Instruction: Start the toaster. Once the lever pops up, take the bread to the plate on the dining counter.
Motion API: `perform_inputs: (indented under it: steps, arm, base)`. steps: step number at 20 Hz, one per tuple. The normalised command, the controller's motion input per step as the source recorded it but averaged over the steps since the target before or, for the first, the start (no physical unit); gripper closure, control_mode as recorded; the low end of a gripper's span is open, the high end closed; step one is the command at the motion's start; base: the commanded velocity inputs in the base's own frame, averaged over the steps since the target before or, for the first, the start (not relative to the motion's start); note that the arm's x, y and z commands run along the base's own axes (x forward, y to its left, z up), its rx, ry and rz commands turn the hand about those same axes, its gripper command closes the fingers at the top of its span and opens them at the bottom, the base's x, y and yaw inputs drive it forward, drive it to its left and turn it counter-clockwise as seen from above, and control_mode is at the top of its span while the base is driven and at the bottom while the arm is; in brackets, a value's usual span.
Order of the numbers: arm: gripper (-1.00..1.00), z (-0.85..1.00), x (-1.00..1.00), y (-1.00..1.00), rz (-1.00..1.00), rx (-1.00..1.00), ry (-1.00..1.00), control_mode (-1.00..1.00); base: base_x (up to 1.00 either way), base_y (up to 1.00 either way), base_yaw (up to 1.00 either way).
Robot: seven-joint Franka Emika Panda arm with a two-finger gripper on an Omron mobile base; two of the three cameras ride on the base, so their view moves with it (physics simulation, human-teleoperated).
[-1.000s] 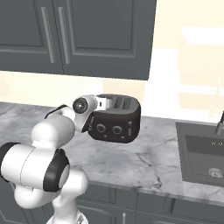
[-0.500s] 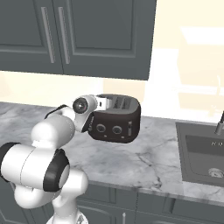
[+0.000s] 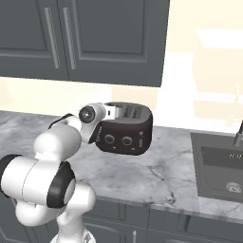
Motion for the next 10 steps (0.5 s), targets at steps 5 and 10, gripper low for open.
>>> perform_inputs:
  steps: [5,10]
  arm:
    - [-1.0,0.0,0.0,0.0,0.0,0.0,0.0,-1.0]
    - [-1.0,0.0,0.0,0.0,0.0,0.0,0.0,-1.0]
  base:
    - [0.0,0.0,0.0]
    - [0.0,0.0,0.0]
